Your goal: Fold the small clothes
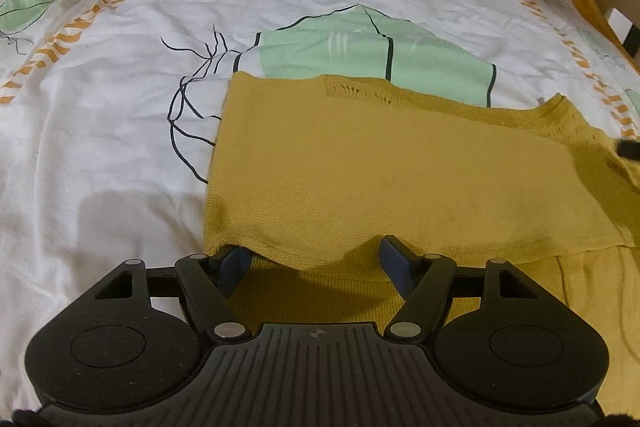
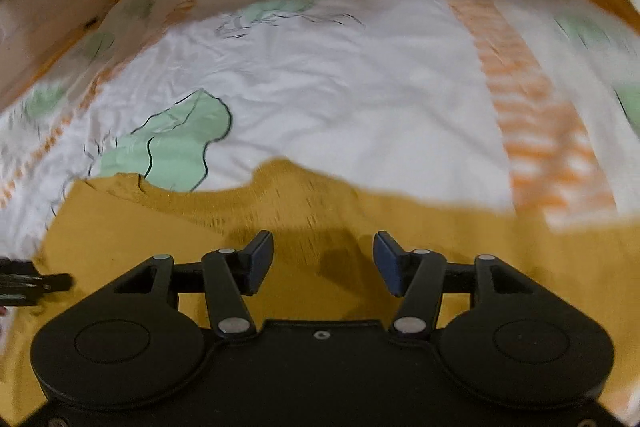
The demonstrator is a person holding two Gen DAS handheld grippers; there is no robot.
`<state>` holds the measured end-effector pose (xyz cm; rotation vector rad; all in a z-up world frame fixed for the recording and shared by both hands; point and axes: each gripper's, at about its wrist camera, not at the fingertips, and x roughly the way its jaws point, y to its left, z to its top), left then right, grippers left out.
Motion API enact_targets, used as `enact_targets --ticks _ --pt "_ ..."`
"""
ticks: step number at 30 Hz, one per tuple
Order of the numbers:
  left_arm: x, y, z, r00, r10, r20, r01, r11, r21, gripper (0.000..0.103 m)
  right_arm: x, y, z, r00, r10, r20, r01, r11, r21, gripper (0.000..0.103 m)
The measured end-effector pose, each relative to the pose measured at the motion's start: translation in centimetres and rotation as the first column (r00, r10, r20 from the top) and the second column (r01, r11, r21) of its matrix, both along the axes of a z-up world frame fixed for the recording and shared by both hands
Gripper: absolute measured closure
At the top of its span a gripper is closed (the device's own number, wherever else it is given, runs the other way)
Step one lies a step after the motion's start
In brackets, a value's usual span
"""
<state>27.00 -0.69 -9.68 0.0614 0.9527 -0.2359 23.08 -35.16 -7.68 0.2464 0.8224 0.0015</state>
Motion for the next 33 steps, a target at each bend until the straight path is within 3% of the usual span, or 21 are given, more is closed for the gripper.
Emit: enact_targets --ticks 10,11,12,13,17,19,22,24,25,29,33 --pt "-0.3 0.6 0.0 1.000 0.012 -0.024 -0.012 1.000 -0.024 0.033 -4.1 -0.4 -1.7 0.996 -0.086 -0.040 0.088 0.994 0.057 0.043" --pt "-0.3 0.6 0.0 1.000 0.014 -0.025 -0.015 1.000 -0.026 0.033 -4.2 -0.4 -1.7 0.995 -0.093 -0.034 0.095 0.993 0.064 0.056" --pt "-0.3 0.6 0.0 1.000 0.016 -0.026 -0.017 1.000 -0.026 0.033 -4.2 -0.4 -1.7 0.995 -0.099 -0.031 0.101 0.993 0.068 0.085" --pt "-0.3 0.5 0.1 0.999 0.018 -0.027 -0.019 1.000 -0.024 0.033 -4.1 -0.3 -1.6 0.994 -0.101 -0.030 0.103 0.992 0.067 0.092" --pt "-0.3 0.4 0.1 0.999 0.025 -0.024 -0.025 1.000 -0.017 0.033 -4.0 0.4 -0.5 0.994 -0.103 0.026 0.104 0.994 -0.036 0.092" --pt "-0.3 0.4 0.1 0.999 0.025 -0.024 -0.026 1.000 -0.018 0.033 -3.2 0.1 -1.0 0.995 -0.100 -0.011 0.099 0.994 -0.042 0.092" --pt "-0.2 0.4 0.1 0.999 0.028 -0.026 -0.029 0.999 -0.017 0.033 -2.5 0.1 -1.0 0.996 -0.082 -0.016 0.081 0.995 -0.061 0.081" --pt "-0.2 0.3 0.0 0.999 0.031 -0.025 -0.031 0.999 -0.014 0.033 -2.0 -0.2 -0.6 0.996 -0.090 0.021 0.091 0.993 -0.074 0.050" --pt "-0.2 0.2 0.0 0.999 0.031 -0.024 -0.032 0.999 -0.010 0.033 -1.5 -0.6 -0.5 0.994 -0.099 0.042 0.102 0.992 -0.077 0.047" --pt "-0.3 0.2 0.0 0.999 0.031 -0.021 -0.031 0.999 -0.006 0.033 1.3 -2.1 -0.9 0.993 -0.105 0.063 0.114 0.979 -0.168 0.047" --pt "-0.3 0.2 0.0 0.999 0.034 -0.024 -0.034 0.999 -0.007 0.033 4.1 -2.5 -1.9 1.000 -0.015 0.015 0.018 0.964 -0.264 0.047"
